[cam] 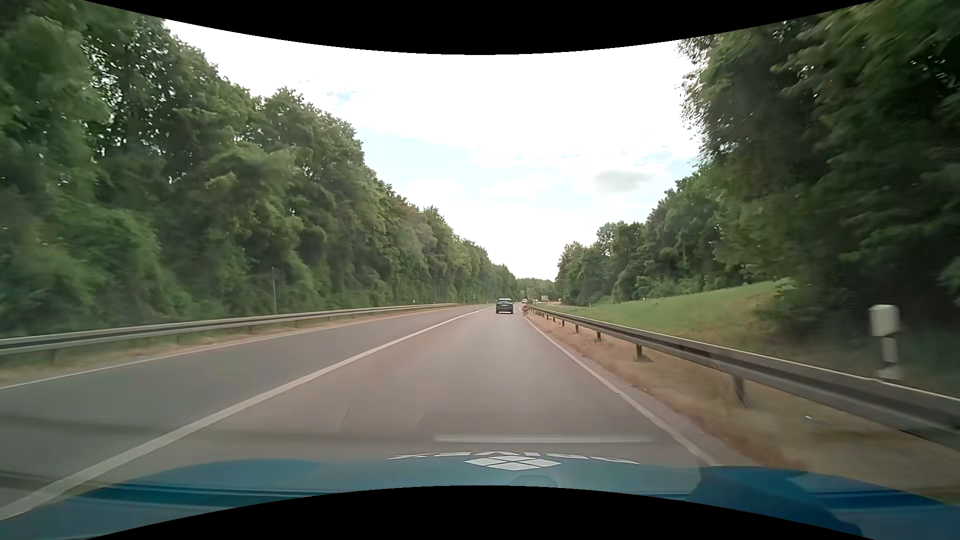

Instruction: Follow the waypoints while adhering to traffic rules and regulations

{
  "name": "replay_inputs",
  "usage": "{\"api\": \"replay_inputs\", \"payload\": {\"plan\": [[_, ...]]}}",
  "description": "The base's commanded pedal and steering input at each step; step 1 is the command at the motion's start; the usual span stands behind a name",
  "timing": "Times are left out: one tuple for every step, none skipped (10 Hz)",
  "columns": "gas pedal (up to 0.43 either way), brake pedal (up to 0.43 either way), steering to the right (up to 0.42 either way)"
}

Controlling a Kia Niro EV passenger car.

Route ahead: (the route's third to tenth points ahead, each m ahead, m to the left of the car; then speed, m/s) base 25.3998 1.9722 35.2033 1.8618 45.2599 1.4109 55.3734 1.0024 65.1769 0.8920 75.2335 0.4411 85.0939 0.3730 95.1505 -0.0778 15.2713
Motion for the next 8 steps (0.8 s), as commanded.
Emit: {"api": "replay_inputs", "payload": {"plan": [[0.177,0.0,0.004],[0.177,0.0,0.003],[0.177,0.0,0.004],[0.177,0.0,0.004],[0.177,0.0,0.004],[0.177,0.0,0.003],[0.177,0.0,0.003],[0.177,0.0,0.003]]}}
